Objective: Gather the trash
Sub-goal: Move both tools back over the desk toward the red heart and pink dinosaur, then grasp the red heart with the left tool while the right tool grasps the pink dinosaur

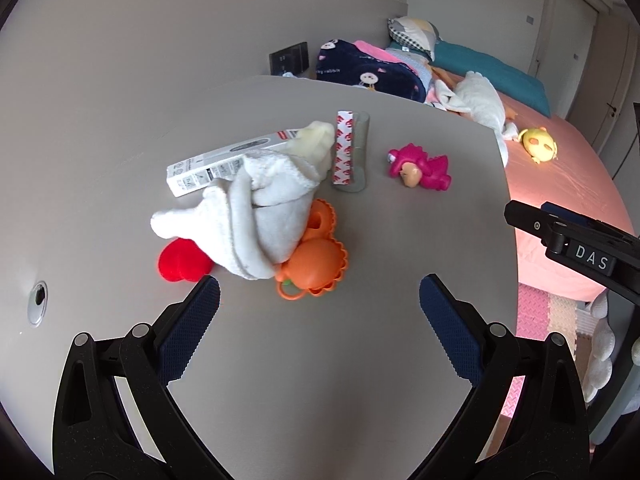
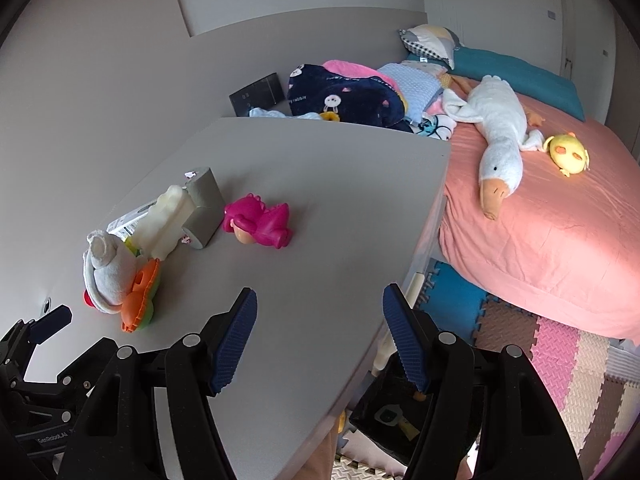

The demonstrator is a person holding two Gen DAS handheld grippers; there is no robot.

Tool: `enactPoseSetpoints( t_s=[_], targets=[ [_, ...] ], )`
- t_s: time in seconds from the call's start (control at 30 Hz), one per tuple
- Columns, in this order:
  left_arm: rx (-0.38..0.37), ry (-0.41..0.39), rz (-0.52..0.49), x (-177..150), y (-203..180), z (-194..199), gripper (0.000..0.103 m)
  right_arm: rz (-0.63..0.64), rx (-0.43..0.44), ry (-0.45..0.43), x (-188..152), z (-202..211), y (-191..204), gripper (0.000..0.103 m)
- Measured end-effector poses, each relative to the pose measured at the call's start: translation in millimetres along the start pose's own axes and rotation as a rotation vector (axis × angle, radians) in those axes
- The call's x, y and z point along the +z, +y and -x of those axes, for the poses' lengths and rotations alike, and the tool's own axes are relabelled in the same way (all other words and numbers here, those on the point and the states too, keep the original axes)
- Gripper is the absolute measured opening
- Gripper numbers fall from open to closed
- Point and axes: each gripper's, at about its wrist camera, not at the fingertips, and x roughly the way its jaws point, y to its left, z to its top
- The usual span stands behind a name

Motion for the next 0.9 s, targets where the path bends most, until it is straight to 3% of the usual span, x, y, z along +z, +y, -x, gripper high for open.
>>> enactPoseSetpoints(
  t_s=[0.53, 0.7, 0.9],
  targets=[
    [0.103, 0.034, 0.085, -3.7, 76.0, -23.6, 0.093, 0.059, -0.007, 0.059, 19.6, -55.7, 35.8, 0.067],
    [0.093, 0.075, 0.115, -1.4, 91.4, -43.6, 0.086, 0.088, -0.023, 0.074, 27.1, -72.0, 41.7, 0.069],
    [0.095, 0.082, 0.115, 2.8, 100.3, -55.7, 0.085, 0.109, -0.023, 0.091, 33.6, -89.5, 43.0, 0.069]
  ],
)
